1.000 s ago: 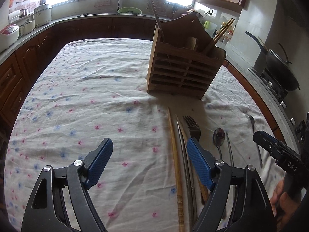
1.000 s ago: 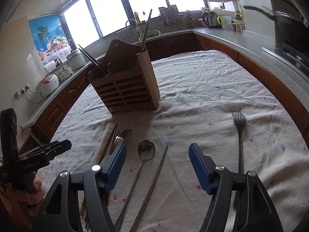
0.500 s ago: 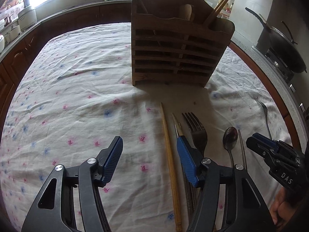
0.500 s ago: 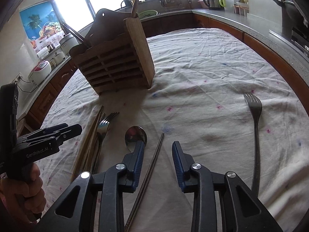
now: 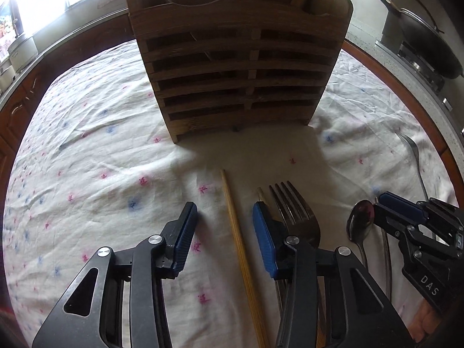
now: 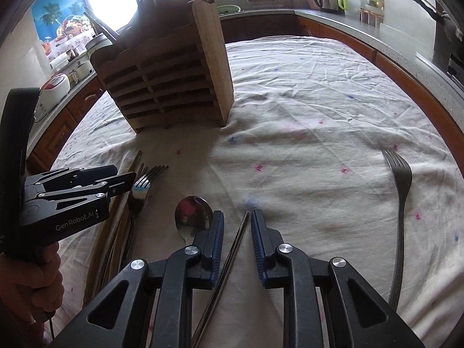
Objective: Organize utensils
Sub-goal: 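Close the left tool on a wooden chopstick while the right tool grasps a metal chopstick, then lift both held chopsticks and carry them over the wooden holder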
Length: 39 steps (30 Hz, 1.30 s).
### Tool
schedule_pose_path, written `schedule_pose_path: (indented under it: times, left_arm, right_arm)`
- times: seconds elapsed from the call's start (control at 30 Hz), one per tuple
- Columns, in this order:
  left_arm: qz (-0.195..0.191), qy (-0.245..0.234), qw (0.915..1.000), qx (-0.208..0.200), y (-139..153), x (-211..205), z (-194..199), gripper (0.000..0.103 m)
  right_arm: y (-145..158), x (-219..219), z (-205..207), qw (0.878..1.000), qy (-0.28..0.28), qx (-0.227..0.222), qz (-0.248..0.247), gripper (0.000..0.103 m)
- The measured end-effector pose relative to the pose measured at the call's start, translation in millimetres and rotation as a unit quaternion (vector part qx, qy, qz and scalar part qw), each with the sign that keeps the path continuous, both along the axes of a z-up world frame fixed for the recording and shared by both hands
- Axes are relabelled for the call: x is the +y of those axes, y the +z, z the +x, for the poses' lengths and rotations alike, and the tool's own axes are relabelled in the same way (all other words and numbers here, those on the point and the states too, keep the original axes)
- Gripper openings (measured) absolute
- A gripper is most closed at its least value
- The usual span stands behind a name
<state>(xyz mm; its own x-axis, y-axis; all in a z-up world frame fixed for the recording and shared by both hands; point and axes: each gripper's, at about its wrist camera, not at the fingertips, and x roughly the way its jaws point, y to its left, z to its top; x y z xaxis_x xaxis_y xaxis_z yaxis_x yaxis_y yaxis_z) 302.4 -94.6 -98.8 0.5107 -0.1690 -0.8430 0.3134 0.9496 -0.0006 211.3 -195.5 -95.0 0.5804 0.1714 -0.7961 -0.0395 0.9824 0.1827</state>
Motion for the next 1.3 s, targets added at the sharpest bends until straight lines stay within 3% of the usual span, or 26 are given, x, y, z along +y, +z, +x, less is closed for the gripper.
schedule_pose_path:
  times: [0.07, 0.1, 0.17, 0.4, 0.77, 1.3]
  left_arm:
    - [0.001, -0.006, 1.0000, -0.004, 1, -1, 0, 0.025]
    - [0.002, -0.007, 1.0000, -0.006, 1, -1, 0, 0.015]
    - [0.001, -0.005, 1.0000, -0.007, 1, 1, 3, 0.008]
    - [-0.060, 0.006, 0.9982, -0.003, 15, 26, -11, 0.005]
    - [-0.144, 0.032, 0.9882, -0.043, 70, 74, -63, 0.005]
    - [-0.196, 0.044, 0.9726, -0.117, 131, 108, -130, 0.005]
  right_arm:
    - [-1, 3, 0, 1.000, 0.004, -0.005, -0.014, 0.019]
    - [-1, 3, -1, 1.000, 0.004, -0.006, -0.019, 0.017]
    - [-1, 0, -2, 1.000, 0.000, -0.008, -0.024, 0.009]
    - [3, -11, -5, 1.000, 0.000, -0.005, 0.029, 0.004]
    - [56, -16, -28, 0.995, 0.008, -0.066, 0.077, 0.004]
    - [123, -11, -63, 0.984, 0.025, -0.155, 0.088, 0.004]
